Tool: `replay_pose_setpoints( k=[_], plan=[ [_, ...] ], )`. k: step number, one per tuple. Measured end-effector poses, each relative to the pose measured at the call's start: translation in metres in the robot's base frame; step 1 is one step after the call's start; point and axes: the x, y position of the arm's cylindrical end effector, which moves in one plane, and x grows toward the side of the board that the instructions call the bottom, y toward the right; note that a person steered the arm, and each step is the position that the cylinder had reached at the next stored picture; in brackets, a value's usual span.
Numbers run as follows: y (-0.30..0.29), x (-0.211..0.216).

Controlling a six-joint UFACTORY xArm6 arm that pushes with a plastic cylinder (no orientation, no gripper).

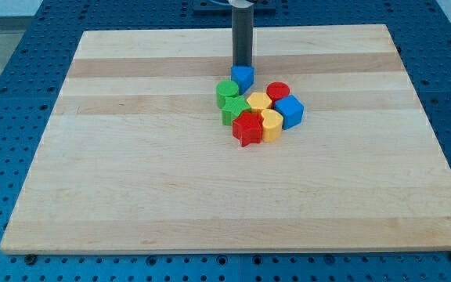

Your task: Push the blue triangle into the group of blocks

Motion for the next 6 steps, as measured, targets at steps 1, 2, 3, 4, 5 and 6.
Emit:
replay_pose_setpoints(
  k=[1,2,3,4,5,6],
  plan=[
    [0.0,0.014],
    [0.0,0.019],
    [0.0,0.021],
    [0.001,0.025],
    [0.001,0.03],
    [0.0,0.03]
  ],
)
